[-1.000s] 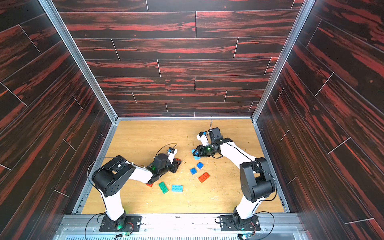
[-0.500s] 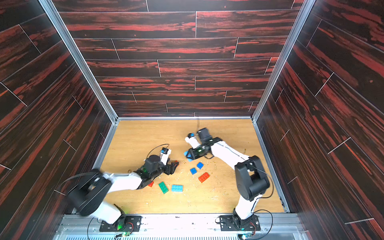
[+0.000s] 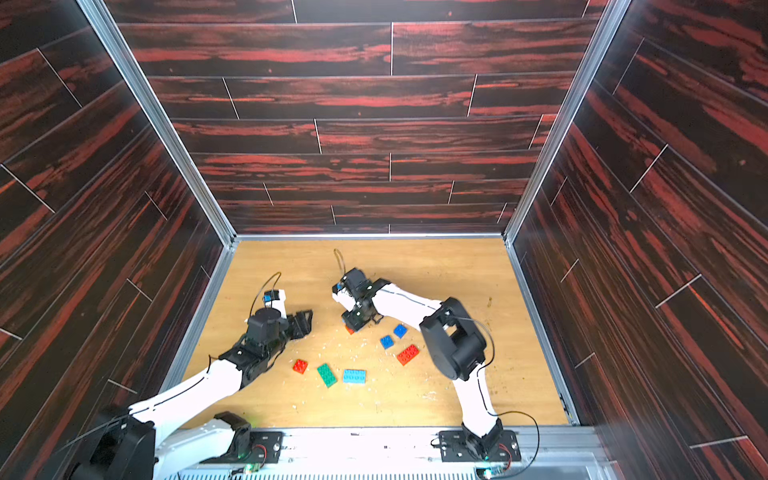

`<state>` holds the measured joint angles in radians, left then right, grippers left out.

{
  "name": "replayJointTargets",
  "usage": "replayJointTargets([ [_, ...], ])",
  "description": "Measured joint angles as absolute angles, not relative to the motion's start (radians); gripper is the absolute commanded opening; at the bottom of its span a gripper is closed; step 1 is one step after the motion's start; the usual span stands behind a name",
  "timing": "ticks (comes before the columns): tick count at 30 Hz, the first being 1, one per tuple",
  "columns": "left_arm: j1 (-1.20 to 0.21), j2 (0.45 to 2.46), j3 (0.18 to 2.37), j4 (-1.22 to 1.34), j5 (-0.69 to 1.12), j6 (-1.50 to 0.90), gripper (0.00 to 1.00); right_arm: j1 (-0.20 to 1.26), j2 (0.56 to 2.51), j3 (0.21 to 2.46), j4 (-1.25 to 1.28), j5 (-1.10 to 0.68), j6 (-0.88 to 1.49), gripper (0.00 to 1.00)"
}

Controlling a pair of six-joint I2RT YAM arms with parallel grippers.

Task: Assemble a heart with lego
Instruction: Assemble the lego brick with the lego brick.

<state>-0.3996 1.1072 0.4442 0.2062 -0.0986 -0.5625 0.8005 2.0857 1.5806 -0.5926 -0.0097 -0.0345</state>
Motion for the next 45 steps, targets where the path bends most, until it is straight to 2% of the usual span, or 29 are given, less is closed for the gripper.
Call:
replayJointTargets([
  [8,-0.387,1.078,0.441,0.141,-0.1,-0.599,0.74,0.822,2.115,1.615,-0.634,0.059,0.0,0.0],
  [35,-0.379,1.078,0.439,0.122,-0.101,-0.609,0.75,0.867,2.148,1.64,-0.649,0.107,0.086,0.0],
  [45,-0.377,1.078,0.426,0.109,-0.101,-0.616,0.75,0.879,2.186,1.674,-0.655,0.124,0.016,0.0],
])
